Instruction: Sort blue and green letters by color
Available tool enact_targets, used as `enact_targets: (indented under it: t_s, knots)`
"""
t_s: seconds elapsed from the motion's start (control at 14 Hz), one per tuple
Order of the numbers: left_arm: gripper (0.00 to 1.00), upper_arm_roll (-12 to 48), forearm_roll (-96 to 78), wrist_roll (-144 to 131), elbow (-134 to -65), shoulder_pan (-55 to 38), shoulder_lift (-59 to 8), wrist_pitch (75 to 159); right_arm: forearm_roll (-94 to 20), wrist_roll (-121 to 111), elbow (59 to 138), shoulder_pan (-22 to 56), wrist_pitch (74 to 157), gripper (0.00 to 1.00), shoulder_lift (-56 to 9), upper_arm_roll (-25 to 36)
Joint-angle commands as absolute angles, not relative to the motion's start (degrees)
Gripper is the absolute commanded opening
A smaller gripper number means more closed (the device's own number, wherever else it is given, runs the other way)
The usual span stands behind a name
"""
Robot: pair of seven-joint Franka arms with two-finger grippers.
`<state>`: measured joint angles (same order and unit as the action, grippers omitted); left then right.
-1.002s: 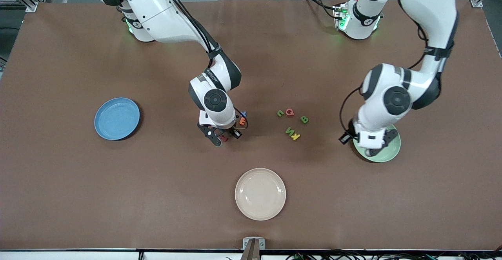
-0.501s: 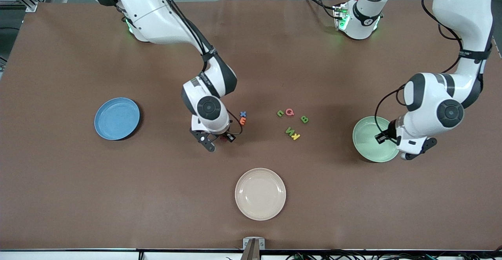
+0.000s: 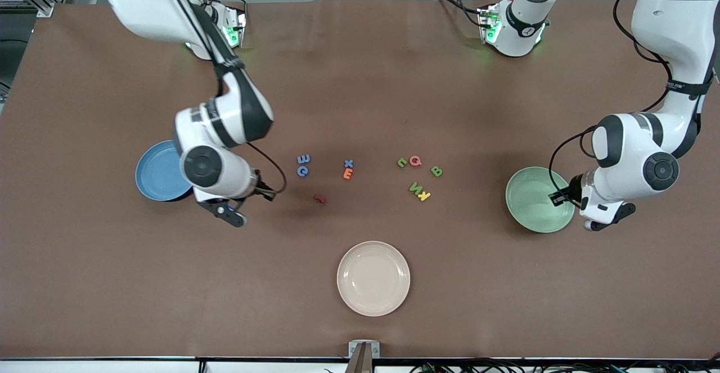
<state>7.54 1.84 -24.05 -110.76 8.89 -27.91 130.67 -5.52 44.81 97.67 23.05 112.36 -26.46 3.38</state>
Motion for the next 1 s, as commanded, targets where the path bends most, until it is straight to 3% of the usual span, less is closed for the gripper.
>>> enact_targets:
  t_s: [0.0, 0.07, 0.14, 0.43, 0.86, 0.93]
  knots:
    - [0.27, 8.0, 2.6, -23.6, -110.7, 9.8, -29.1, 132.4, -5.6, 35.5, 109.0, 17.9, 114.3, 0.00, -18.0, 2.4]
    - [0.55, 8.0, 2.6, -23.6, -110.7, 9.8, -29.3, 132.5, -5.5, 32.9, 110.6, 16.8, 114.4, 0.00, -16.7, 2.4]
    - [1.00, 8.0, 2.6, -23.7, -110.6, 9.7, -29.1, 132.5, -5.4, 30.2, 112.7, 15.4, 114.8, 0.00, -15.4, 2.5]
    - [1.00, 8.8, 2.6, -24.7, -110.7, 9.1, -25.2, 130.7, -5.2, 18.0, 120.6, 8.6, 119.3, 0.00, -11.4, 2.5]
    - [1.00, 18.9, 2.6, -34.4, -110.6, 8.2, -22.9, 129.0, -5.2, 2.1, 126.6, -1.5, 126.4, 0.05, -11.2, 2.5]
    - [1.00, 19.5, 2.5, -36.2, -110.7, 7.0, -22.9, 129.0, -5.2, 2.1, 126.7, -2.0, 126.2, 0.21, -11.2, 2.5]
